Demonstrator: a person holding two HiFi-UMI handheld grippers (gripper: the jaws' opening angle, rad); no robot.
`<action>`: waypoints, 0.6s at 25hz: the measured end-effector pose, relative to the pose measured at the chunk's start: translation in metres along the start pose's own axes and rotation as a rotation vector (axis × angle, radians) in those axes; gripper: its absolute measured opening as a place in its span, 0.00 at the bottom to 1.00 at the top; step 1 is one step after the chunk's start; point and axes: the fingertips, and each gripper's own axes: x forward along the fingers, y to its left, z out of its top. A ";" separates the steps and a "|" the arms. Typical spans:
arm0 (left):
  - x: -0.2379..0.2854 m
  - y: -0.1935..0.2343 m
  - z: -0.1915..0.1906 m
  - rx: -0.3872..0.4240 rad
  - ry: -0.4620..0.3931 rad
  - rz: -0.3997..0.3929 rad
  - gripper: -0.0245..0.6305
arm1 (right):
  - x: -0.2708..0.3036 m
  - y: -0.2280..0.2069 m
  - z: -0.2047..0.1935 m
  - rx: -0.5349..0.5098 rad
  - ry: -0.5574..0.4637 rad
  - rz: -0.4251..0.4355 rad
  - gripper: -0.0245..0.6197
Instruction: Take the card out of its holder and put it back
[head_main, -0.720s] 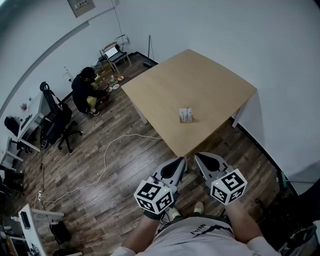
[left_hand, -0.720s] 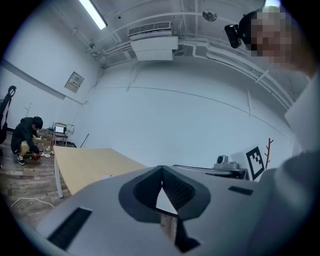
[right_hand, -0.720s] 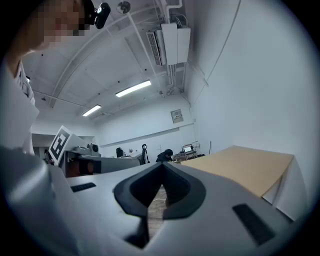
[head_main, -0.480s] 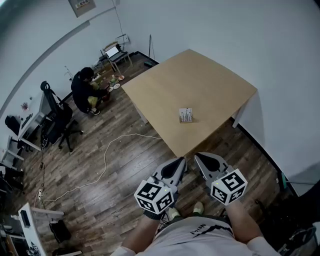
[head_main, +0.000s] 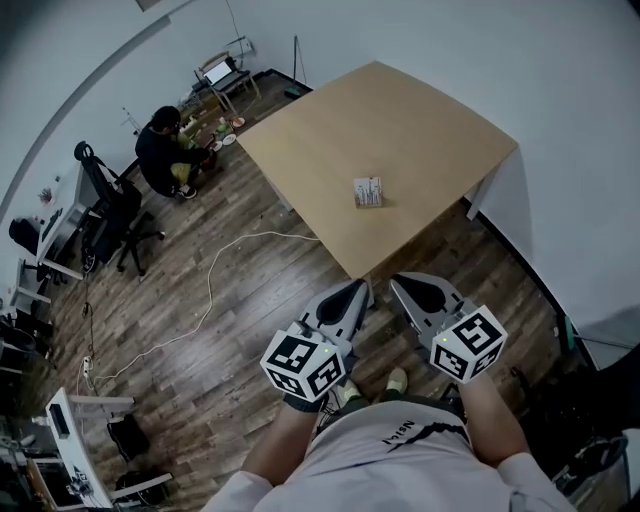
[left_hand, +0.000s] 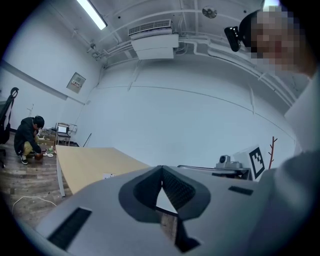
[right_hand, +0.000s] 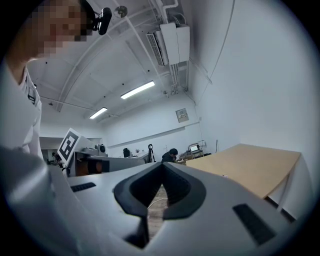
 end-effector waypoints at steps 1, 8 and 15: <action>0.003 0.001 -0.001 0.003 -0.001 0.005 0.06 | -0.001 -0.004 0.000 -0.001 -0.003 0.002 0.06; 0.021 -0.006 -0.016 0.006 0.022 0.017 0.06 | -0.015 -0.033 -0.009 0.012 0.004 -0.044 0.06; 0.041 -0.016 -0.024 0.013 0.050 0.010 0.06 | -0.022 -0.047 -0.014 0.043 -0.014 -0.027 0.06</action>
